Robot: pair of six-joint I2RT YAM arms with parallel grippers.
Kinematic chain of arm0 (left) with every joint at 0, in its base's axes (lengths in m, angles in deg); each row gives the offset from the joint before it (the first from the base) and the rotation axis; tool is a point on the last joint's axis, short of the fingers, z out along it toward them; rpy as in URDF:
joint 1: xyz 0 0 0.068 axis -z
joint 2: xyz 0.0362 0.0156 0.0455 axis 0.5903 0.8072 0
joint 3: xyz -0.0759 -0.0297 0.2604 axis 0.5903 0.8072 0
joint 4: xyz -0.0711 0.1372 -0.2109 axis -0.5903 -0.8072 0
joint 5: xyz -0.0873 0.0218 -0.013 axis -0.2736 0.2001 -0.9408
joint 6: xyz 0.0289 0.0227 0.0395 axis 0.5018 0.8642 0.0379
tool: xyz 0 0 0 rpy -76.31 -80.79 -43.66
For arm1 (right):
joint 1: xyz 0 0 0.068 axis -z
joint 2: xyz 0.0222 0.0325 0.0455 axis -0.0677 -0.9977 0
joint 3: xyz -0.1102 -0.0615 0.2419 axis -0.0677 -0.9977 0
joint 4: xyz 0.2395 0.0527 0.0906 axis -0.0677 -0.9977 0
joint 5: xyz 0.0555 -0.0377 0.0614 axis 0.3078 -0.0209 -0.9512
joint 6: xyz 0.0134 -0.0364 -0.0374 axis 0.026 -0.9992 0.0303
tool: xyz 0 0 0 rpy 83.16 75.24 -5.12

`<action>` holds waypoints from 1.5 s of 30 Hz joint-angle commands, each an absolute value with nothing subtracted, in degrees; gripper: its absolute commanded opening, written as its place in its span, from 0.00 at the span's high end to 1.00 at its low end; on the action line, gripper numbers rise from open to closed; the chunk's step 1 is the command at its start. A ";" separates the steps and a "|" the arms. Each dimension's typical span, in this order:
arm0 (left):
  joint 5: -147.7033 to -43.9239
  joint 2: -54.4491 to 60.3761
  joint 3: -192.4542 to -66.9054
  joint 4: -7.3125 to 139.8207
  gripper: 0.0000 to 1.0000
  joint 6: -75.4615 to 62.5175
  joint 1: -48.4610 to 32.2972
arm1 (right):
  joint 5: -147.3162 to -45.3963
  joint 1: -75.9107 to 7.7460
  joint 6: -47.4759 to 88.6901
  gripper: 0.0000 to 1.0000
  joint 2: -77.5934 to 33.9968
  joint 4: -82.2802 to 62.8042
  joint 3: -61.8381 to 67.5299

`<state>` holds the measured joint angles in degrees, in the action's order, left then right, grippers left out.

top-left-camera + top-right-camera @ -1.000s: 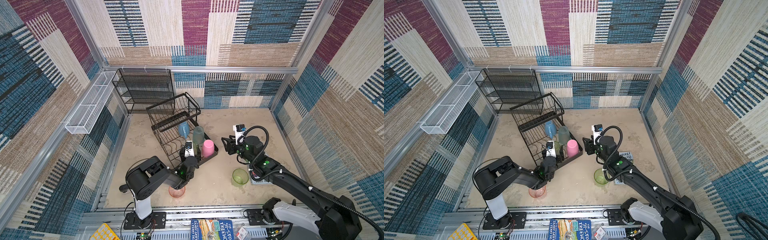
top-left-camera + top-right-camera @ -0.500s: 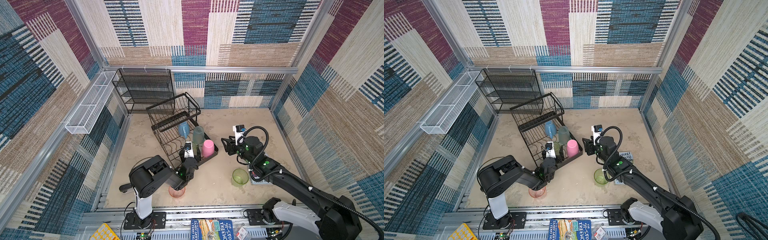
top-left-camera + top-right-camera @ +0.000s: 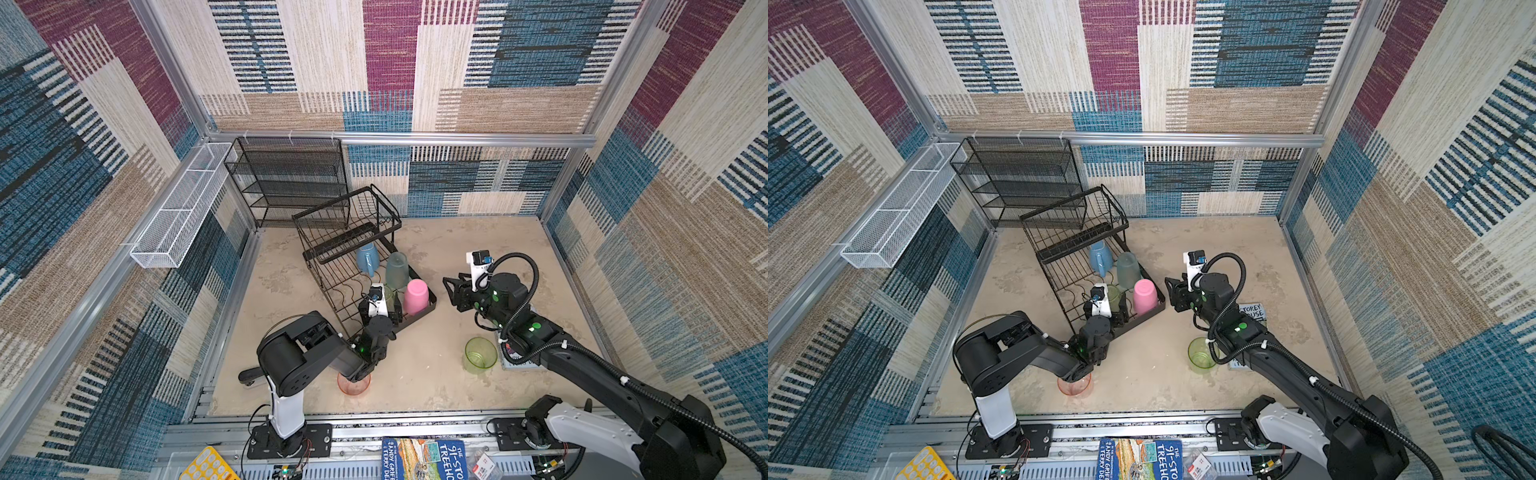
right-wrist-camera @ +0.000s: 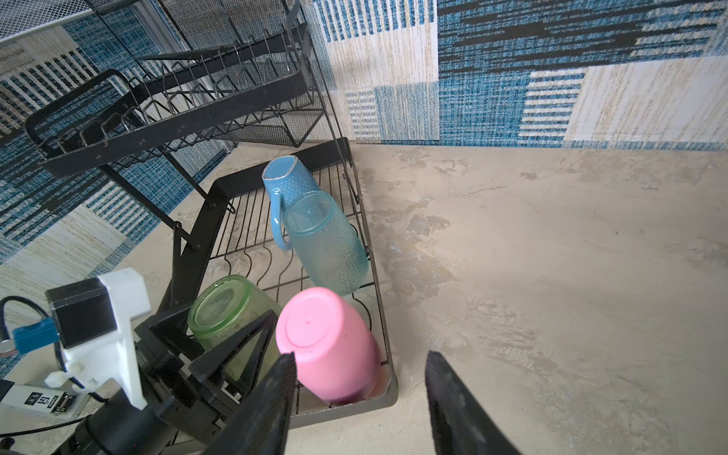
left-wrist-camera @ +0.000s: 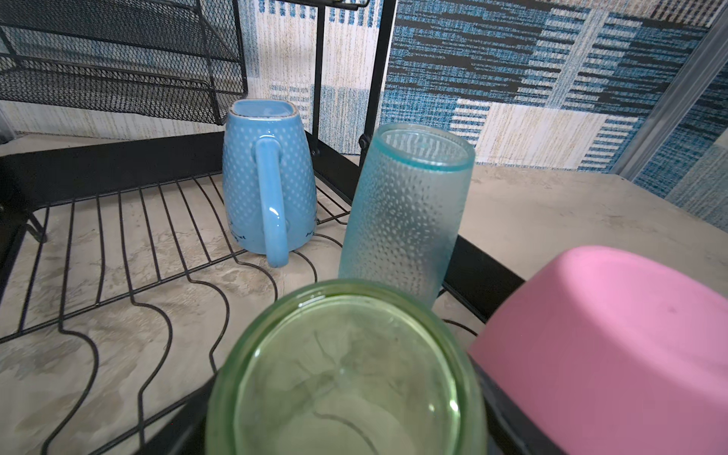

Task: Load cups into a dish rack
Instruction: Place the cup upside down at the dish rack.

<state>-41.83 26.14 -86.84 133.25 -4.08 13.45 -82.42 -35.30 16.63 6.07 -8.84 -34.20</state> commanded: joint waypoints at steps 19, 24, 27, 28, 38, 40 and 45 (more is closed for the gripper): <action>-43.32 26.73 -84.96 139.98 0.07 -0.10 13.71 | -82.60 -35.27 17.37 0.39 6.60 -9.95 -33.32; -42.64 25.59 -84.83 140.02 0.02 1.86 14.30 | -82.37 -35.27 17.85 0.36 5.79 -12.13 -32.14; -42.42 25.02 -84.35 140.60 0.00 2.46 14.55 | -82.47 -35.26 18.12 0.35 5.63 -12.58 -31.90; -42.36 24.77 -84.19 140.75 0.00 2.57 14.68 | -82.43 -35.26 18.15 0.34 5.63 -12.63 -32.02; -41.22 21.86 -83.12 140.57 0.00 4.33 14.98 | -82.51 -35.26 18.03 0.30 5.65 -13.67 -31.31; -41.55 21.00 -83.20 139.92 0.00 4.50 15.03 | -82.17 -35.27 18.10 0.30 5.57 -14.77 -30.77; -42.37 18.40 -83.10 138.05 0.00 4.60 15.06 | -80.96 -35.26 18.93 0.30 4.60 -19.42 -28.35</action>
